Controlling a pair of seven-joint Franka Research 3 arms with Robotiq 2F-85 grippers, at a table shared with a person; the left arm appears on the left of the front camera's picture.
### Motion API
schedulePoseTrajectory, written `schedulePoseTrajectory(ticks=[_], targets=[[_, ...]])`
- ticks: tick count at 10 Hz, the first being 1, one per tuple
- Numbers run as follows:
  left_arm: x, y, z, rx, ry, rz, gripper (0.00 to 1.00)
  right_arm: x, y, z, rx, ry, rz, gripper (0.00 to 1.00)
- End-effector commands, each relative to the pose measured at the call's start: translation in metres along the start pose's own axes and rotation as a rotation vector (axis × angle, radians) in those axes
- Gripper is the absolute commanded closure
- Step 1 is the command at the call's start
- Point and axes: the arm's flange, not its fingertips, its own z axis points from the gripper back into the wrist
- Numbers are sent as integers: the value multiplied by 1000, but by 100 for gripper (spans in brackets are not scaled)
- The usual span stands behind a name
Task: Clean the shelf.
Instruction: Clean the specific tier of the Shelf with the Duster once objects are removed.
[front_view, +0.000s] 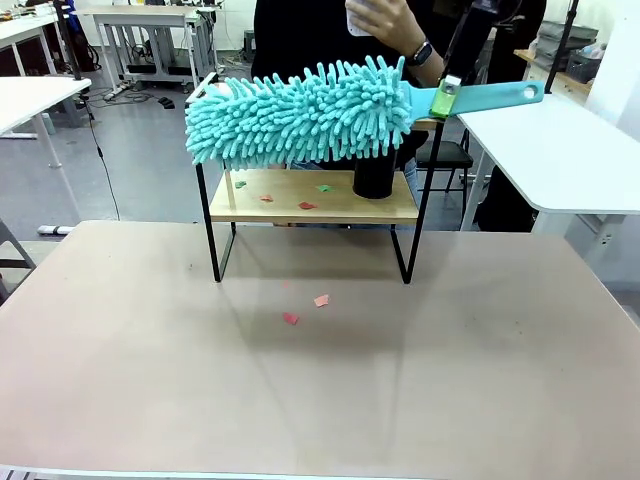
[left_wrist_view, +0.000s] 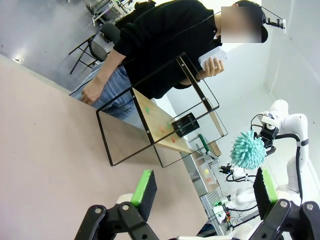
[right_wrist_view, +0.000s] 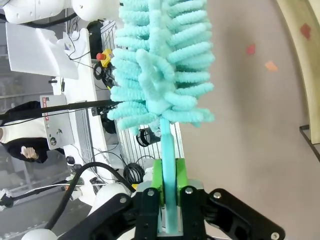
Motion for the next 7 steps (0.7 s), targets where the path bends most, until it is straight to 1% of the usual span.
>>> schedulePoseTrajectory(ticks=[1,2,3,4,5,6,7], targets=[[-7,-2,-1,-11,5,-20,0,-20,-1,9,47,-59,11,88],[-7,-2,-1,-11,5,-20,0,-47,-4,17,90,-131,-40,88],[-7,-2,-1,-11,5,-20,0,-85,-3,27,146,-236,-121,88],[-7,-2,-1,-11,5,-20,0,-134,-1,36,203,-371,-211,88],[-7,-2,-1,-11,5,-20,0,-180,-4,40,234,-489,-291,88],[-7,-2,-1,-11,5,-20,0,-225,-11,42,252,-625,-373,88],[-7,-2,-1,-11,5,-20,0,-267,-21,40,273,-751,-423,88]])
